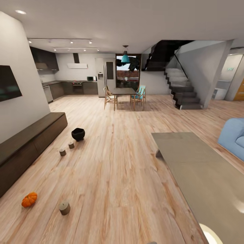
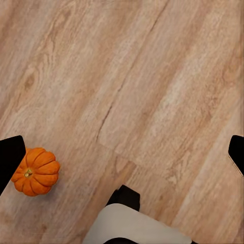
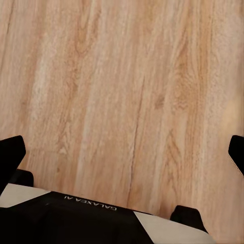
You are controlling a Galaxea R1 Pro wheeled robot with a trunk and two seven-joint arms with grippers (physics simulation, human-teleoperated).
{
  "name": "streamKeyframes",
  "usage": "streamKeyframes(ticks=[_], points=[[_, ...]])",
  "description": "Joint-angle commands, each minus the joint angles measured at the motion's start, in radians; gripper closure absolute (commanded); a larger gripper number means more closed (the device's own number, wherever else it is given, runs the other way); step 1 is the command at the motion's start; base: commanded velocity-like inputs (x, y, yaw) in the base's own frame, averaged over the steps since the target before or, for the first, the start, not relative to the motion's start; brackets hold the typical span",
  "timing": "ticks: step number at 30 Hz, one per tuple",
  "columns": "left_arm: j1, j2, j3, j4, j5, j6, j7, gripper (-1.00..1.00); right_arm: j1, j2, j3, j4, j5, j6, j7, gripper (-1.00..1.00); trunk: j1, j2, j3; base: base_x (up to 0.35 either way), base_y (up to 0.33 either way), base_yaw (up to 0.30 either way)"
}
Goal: Place each of the two pumpkins and all three candles from the living room inside a cabinet in the living room (use any cabinet), then make sure every cabinet is closed, and position the cauldron so it is next to a table in the living room.
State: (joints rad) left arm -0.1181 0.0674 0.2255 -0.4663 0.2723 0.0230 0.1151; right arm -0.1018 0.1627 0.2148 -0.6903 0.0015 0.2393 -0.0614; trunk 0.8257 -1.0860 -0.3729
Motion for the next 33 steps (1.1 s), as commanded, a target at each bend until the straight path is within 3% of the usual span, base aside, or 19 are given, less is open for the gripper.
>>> streamKeyframes(ticks=[1, 25, 33], points=[[0.000, 0.000, 0.000, 0.000, 0.000, -0.001, 0.000, -1.00, 0.000, 0.000, 0.000, 0.000, 0.000, 0.000, 0.000, -1.00, 0.000, 0.000, 0.000, 0.252, 0.000, 0.000], [0.000, 0.000, 0.000, 0.021, -0.002, -0.035, 0.000, -1.00, -0.001, 0.001, 0.000, 0.000, 0.000, 0.000, 0.000, -1.00, 0.000, 0.000, 0.000, 0.252, 0.000, 0.003], [0.000, 0.000, 0.000, 0.020, -0.002, -0.036, 0.000, -1.00, 0.000, 0.001, 0.001, 0.000, 0.000, 0.000, 0.000, -1.00, 0.000, 0.000, 0.000, 0.252, 0.000, 0.167]])
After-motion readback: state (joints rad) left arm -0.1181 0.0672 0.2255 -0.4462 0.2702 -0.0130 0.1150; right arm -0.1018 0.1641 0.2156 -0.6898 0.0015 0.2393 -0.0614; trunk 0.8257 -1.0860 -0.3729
